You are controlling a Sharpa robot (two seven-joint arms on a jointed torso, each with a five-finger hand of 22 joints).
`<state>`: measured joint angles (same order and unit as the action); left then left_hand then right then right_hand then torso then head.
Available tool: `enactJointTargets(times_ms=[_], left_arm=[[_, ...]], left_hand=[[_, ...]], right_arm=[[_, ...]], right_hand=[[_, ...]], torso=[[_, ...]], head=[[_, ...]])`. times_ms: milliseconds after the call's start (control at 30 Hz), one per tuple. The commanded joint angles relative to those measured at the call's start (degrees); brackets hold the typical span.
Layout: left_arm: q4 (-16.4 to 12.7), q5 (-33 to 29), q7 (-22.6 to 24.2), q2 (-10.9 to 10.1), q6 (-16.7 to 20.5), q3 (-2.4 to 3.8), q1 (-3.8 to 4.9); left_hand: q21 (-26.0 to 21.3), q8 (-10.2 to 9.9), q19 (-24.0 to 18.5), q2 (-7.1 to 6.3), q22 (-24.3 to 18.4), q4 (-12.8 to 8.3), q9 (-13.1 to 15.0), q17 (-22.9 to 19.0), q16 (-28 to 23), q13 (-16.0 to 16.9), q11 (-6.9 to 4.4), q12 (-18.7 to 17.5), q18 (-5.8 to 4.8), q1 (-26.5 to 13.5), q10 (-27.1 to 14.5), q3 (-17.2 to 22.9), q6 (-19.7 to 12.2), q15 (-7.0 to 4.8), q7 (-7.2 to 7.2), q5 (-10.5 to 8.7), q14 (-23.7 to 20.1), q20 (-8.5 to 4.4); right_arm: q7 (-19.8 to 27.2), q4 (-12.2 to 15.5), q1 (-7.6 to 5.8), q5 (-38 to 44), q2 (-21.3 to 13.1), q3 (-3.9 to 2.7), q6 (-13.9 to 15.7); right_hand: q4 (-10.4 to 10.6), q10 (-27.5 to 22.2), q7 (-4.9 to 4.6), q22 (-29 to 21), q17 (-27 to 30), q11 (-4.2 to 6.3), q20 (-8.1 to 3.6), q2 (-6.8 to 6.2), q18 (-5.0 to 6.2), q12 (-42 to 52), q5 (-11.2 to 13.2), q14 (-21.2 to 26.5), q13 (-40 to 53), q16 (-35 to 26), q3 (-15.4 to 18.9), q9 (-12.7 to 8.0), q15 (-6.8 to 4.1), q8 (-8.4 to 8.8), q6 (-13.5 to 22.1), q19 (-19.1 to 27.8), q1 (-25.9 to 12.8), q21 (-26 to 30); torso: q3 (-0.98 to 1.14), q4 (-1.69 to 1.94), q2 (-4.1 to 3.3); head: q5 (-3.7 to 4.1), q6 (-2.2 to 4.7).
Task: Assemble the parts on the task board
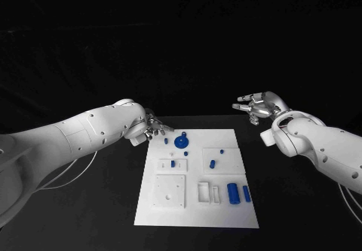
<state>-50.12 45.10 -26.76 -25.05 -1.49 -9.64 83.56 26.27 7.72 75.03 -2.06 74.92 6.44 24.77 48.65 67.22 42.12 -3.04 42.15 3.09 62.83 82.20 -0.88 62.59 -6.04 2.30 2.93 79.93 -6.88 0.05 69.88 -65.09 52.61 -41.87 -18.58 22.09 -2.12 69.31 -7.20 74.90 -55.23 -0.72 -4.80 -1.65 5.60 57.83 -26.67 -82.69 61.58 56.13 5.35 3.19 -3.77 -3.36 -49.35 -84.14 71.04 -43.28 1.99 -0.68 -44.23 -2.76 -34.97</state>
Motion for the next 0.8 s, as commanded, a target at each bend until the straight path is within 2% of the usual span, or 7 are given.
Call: enactJointTargets(times_ms=[33,267,567,800], left_arm=[[1.5,2.6,1.2,0.7,-2.2,0.01,-0.13],[4.2,2.1,1.8,1.6,-3.8,0.00,-0.74],[5.5,1.1,2.1,2.3,-4.6,0.00,-1.26],[6.3,0.9,1.8,2.6,-5.6,-0.01,-1.50]], left_hand=[[-0.2,0.4,-0.5,0.45,1.0,0.0,-0.1,-0.1,0.1,0.0,0.16,0.3,-0.21,-0.2,-0.4,-0.1,-0.6,0.06,0.00,0.08,-0.3,0.08],[-0.4,0.5,-0.7,0.00,1.0,0.9,-0.5,-0.4,-0.1,-0.1,0.23,0.4,-0.36,-0.9,-0.9,0.0,-1.0,0.08,0.08,0.05,-0.7,0.03],[-0.6,0.8,-0.7,-0.85,1.0,2.5,-0.8,-0.5,0.0,-0.1,0.19,0.6,-0.50,-1.4,-1.2,0.5,-1.2,0.02,0.07,-0.04,-1.0,-0.09],[-0.6,1.1,-0.7,-0.60,1.0,2.8,-0.6,-0.5,0.1,-0.2,0.11,0.6,-0.57,-1.5,-1.3,0.5,-0.9,-0.02,-0.06,-0.05,-1.0,-0.14]], right_arm=[[0.2,0.4,-0.01,0.2,-0.2,-0.03,-0.1],[0.2,0.8,-0.06,0.2,-0.5,-0.04,0.0],[0.1,1.1,-0.10,0.2,-0.8,-0.06,0.1],[0.1,1.2,-0.10,0.2,-0.9,-0.07,0.1]], right_hand=[[0.2,-0.5,0.03,2.4,0.0,0.02,0.09,0.10,1.01,-0.1,-0.4,-0.1,-0.1,-0.2,-0.3,0.1,0.09,0.13,0.2,-3.1,-0.3,0.0],[0.5,-0.5,0.03,2.4,0.1,0.00,0.09,0.14,1.03,-0.2,-0.3,-0.1,-0.1,-0.2,-0.3,0.1,0.09,0.13,0.2,-3.1,-0.6,0.1],[0.6,-0.5,0.04,2.3,0.1,0.00,0.10,0.15,1.04,-0.2,-0.3,-0.1,-0.1,-0.2,-0.3,0.1,0.10,0.13,0.3,-3.1,-0.6,0.1],[0.7,-0.4,0.04,2.3,0.0,0.01,0.09,0.13,1.03,-0.1,-0.4,-0.1,-0.1,-0.1,-0.3,0.1,0.09,0.13,0.2,-3.1,-0.6,0.0]], torso=[[-0.10,-0.20,-0.40],[-0.19,-0.46,-0.78],[-0.26,-0.55,-0.88],[-0.26,-0.47,-0.86]], head=[[-0.16,0.19],[-0.20,0.57],[-0.19,0.69],[0.03,0.56]])
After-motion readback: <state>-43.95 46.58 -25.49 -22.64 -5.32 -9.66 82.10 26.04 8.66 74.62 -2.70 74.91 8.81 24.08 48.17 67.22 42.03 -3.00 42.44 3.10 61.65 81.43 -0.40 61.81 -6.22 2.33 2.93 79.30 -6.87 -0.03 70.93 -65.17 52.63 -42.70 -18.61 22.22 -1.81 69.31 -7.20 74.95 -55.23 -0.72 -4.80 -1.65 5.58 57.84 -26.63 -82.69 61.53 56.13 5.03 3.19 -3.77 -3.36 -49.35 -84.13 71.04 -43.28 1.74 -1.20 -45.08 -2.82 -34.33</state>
